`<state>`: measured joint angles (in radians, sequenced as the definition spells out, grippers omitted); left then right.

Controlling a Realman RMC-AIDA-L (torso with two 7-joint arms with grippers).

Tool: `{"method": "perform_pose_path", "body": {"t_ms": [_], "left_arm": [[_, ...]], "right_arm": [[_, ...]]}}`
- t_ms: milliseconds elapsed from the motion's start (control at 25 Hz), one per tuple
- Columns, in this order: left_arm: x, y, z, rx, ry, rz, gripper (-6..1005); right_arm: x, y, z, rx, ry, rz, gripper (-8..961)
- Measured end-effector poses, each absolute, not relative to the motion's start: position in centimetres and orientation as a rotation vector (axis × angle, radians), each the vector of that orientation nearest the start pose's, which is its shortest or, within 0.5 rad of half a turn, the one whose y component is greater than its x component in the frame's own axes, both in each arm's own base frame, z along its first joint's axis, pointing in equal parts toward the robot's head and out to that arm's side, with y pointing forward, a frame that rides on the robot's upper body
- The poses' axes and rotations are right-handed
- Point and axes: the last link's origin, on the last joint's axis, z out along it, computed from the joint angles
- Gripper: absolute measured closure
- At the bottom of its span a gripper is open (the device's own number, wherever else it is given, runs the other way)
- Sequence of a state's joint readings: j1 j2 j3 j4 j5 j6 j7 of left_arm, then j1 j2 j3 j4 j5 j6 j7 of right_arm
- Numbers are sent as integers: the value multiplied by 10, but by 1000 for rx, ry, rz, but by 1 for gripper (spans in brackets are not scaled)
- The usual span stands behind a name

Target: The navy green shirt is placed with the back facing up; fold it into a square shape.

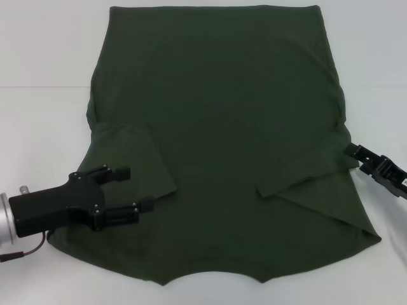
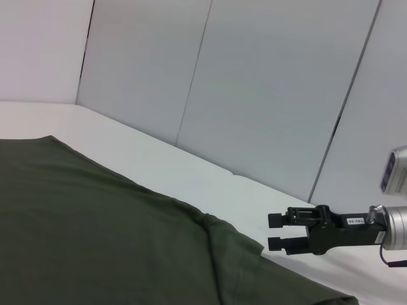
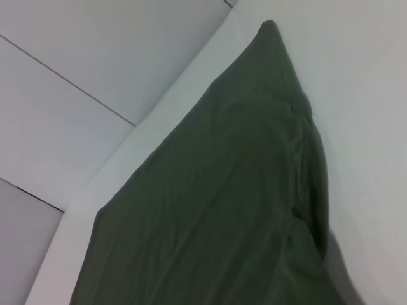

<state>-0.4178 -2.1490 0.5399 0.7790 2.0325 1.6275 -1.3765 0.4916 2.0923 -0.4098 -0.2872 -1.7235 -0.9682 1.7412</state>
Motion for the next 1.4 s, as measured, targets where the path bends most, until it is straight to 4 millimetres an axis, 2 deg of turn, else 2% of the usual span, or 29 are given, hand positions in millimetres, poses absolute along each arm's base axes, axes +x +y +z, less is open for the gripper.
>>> {"method": "perform_pose_path", "body": {"t_ms": [840, 1400], "left_arm": [[-281, 303, 12, -2585, -683, -785, 78], [-280, 302, 12, -2589, -685, -793, 79]], "right_arm": [[350, 360, -21, -1585, 1657, 902, 145], [326, 370, -20, -1674, 1577, 1010, 144]]}}
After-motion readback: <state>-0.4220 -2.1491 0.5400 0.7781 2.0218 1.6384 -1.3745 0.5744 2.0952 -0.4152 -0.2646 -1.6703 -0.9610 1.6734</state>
